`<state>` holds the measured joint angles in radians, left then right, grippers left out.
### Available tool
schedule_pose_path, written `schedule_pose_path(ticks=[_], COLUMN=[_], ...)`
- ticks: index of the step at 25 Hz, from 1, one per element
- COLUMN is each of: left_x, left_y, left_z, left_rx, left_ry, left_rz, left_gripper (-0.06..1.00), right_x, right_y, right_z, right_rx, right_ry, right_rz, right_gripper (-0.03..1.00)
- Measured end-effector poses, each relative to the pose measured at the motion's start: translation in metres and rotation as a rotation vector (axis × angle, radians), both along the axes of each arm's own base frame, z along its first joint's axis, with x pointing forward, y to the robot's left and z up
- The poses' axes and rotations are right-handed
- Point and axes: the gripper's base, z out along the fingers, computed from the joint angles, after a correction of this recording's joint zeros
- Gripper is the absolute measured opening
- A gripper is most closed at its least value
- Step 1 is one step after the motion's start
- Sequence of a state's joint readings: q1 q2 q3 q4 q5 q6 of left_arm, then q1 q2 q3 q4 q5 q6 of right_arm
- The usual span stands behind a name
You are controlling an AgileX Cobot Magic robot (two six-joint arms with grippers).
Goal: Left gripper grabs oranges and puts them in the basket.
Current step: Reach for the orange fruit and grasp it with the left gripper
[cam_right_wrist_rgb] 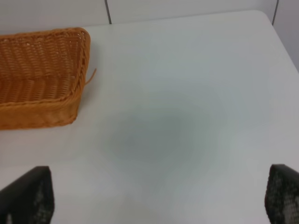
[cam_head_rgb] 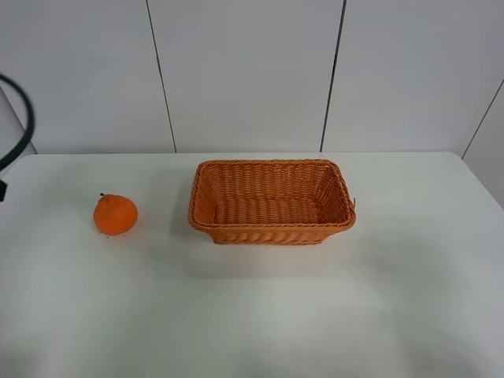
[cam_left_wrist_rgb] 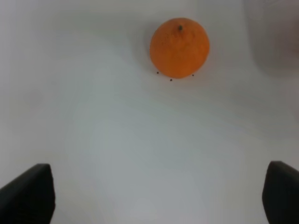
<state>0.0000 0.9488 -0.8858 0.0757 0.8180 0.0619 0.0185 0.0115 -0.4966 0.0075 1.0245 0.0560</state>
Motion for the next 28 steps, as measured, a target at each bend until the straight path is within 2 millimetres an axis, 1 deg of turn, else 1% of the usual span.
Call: schedule_pose_path(ticks=[2,5,9,12,16,20,28], left_x=[0.035,0.074,0.115,0.139,0.166,0.186,0.208], left_y=[0.0,0.0,0.0,-0.001,-0.001,-0.002,-0.009], left_z=[-0.007,-0.023,-0.051,-0.076,-0.109,-0.132,-0.157], left_rx=[0.003,0.015,0.032,0.038,0.037,0.017,-0.033], left_ry=[0.065,0.145,0.215,0.265,0.318,0.351,0.356], left_rz=[-0.005,-0.026,-0.059,-0.076,-0.085,-0.086,-0.147], left_gripper=[0.99,0.99,0.99,0.99,0.99,0.99,0.99], right_x=[0.0,0.0,0.0,0.0,0.0,0.0,0.0], right_y=[0.0,0.0,0.0,0.0,0.0,0.0,0.0], right_z=[0.0,0.0,0.0,0.0,0.0,0.0,0.0], right_rx=[0.0,0.0,0.0,0.0,0.0,0.0,0.0], right_ry=[0.0,0.0,0.0,0.0,0.0,0.0,0.0], right_rz=[0.0,0.0,0.0,0.0,0.0,0.0,0.0], right_gripper=[0.69,0.69,0.69,0.69,0.69,0.69,0.69])
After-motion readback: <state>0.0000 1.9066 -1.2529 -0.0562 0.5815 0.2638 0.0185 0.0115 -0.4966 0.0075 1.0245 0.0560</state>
